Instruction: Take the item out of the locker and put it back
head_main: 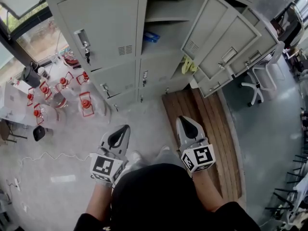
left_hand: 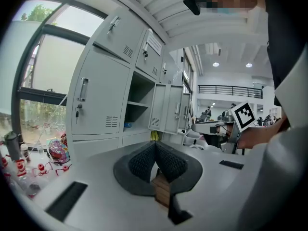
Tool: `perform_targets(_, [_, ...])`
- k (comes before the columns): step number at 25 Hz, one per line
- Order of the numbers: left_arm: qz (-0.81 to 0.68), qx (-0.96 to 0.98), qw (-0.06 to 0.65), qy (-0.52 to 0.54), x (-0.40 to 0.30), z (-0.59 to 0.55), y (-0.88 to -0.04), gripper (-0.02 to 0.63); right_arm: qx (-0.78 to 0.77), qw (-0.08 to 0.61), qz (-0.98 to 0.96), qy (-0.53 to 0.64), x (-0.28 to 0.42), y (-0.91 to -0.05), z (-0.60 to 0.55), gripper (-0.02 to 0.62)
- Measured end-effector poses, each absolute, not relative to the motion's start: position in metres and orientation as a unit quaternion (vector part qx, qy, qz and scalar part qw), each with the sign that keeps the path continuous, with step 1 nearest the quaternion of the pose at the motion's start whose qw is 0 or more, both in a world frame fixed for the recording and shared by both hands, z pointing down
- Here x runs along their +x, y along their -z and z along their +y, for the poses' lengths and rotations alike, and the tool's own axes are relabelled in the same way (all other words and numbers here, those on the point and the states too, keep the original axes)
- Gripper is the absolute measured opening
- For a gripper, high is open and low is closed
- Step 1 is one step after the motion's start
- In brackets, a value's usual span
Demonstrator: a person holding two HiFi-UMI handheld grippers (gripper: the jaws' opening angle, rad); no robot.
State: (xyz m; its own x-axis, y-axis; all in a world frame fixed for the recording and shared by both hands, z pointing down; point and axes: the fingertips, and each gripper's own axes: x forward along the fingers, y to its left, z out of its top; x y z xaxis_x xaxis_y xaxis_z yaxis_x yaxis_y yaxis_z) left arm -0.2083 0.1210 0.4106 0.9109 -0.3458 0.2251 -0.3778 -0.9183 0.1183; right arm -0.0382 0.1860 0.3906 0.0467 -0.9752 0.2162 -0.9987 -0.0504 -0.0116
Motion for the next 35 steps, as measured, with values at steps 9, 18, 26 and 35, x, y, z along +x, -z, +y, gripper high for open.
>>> perform_targets(9, [-0.174, 0.974, 0.089, -0.113, -0.18, 0.094, -0.425, 0.009, 0.726, 0.075, -0.676, -0.1, -0.011, -0.404, 0.165, 0.006])
perform_targets(18, [-0.183, 0.971, 0.079, -0.128, -0.112, 0.053, -0.416, 0.009, 0.722, 0.059, -0.681, -0.106, 0.062, -0.408, 0.12, 0.006])
perform_targets(26, [-0.208, 0.964, 0.081, -0.146, -0.05, 0.031, -0.41, 0.009, 0.699, 0.043, -0.707, -0.105, 0.121, -0.406, 0.082, 0.006])
perform_targets(35, [-0.248, 0.956, 0.065, -0.145, -0.003, 0.018, -0.405, 0.009, 0.655, 0.039, -0.749, -0.098, 0.154, -0.409, 0.042, 0.006])
